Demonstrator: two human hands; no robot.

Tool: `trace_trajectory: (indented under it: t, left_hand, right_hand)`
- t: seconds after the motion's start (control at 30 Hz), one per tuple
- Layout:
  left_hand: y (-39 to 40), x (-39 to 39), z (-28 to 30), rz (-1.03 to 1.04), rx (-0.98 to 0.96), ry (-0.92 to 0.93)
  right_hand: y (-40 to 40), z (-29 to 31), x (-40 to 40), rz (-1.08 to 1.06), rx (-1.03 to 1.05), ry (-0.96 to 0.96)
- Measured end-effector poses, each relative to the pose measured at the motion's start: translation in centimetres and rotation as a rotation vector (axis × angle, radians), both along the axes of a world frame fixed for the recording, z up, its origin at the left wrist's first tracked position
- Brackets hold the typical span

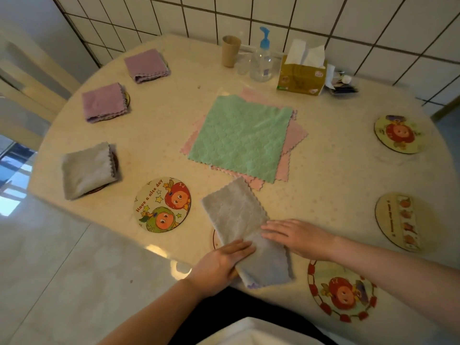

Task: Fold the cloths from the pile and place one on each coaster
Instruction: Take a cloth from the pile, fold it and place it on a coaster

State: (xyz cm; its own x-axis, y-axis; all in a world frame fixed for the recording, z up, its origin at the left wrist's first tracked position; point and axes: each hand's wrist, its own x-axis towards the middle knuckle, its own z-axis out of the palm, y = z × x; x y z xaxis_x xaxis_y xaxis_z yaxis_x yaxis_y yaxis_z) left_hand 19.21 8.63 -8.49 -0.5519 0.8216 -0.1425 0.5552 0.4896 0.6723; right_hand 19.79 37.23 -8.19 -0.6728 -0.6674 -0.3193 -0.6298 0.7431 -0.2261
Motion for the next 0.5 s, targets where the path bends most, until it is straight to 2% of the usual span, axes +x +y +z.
trace_trajectory:
  t: [0.1,0.17,0.27,0.37,0.43,0.5]
  left_hand:
    - [0.2,-0.2,0.6,0.114,0.077,-0.123]
    - [0.5,-0.8,1.4,0.291,0.092,-0.258]
    - [1.2,-2.4,2.1,0.701,0.127,-0.587]
    - [1.8,-4.5,2.1,1.066,0.325,-0.928]
    - [2.2,-5.6,1.8,1.227,0.409,-1.045]
    - [2.4,-6.0,1.6,1.289,0.409,-1.059]
  right_hand:
    - [0.1,-0.2,-0.8,0.04,-0.069,0.051]
    - [0.1,0.4,-1.7,-0.02,-0.144,-0.004]
    - [-0.6,1.9,-3.3,-0.368,-0.358,-0.271]
    - [-2.6,2.3,-5.5,-0.724,-0.634,-0.293]
    - [-4.1,1.8,-7.2,-0.868,-0.656,-0.291]
    - [-5.1,1.2,-8.4,-0.934,-0.584,-0.346]
